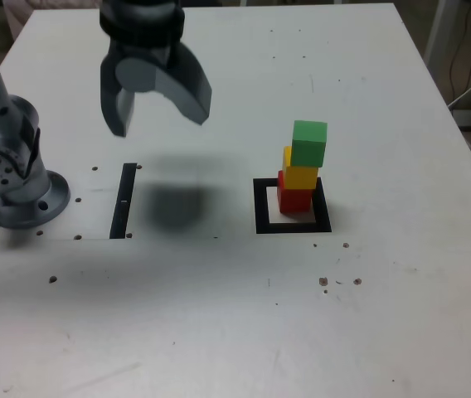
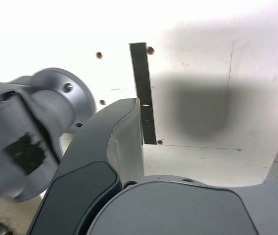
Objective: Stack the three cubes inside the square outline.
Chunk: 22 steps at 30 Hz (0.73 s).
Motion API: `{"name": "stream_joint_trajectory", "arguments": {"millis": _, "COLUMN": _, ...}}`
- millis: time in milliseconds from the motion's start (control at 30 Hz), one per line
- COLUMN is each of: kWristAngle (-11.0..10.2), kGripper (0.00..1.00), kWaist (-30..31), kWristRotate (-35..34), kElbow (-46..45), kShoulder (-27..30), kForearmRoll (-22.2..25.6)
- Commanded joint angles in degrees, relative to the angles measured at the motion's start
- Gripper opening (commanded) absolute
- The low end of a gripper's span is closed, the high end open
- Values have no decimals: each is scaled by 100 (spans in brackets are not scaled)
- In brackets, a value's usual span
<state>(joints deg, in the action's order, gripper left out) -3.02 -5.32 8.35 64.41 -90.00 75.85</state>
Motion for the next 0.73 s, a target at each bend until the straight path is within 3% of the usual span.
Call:
{"name": "stream_joint_trajectory", "arguments": {"millis": 0, "kWristAngle": 39, "kGripper": 99, "kWaist": 61, "kWristRotate": -9, "kElbow": -86, "kShoulder": 145, "kForearmRoll": -210}}
{"name": "stream_joint_trajectory", "arguments": {"millis": 167, "kWristAngle": 43, "kGripper": 100, "kWaist": 231, "kWristRotate": -9, "kElbow": -315, "kShoulder": 453, "kForearmRoll": -589}}
{"name": "stream_joint_trajectory", "arguments": {"millis": 700, "kWristAngle": -489, "kGripper": 100, "kWaist": 250, "kWristRotate": -9, "kElbow": -1129, "kShoulder": 863, "kForearmRoll": -930}}
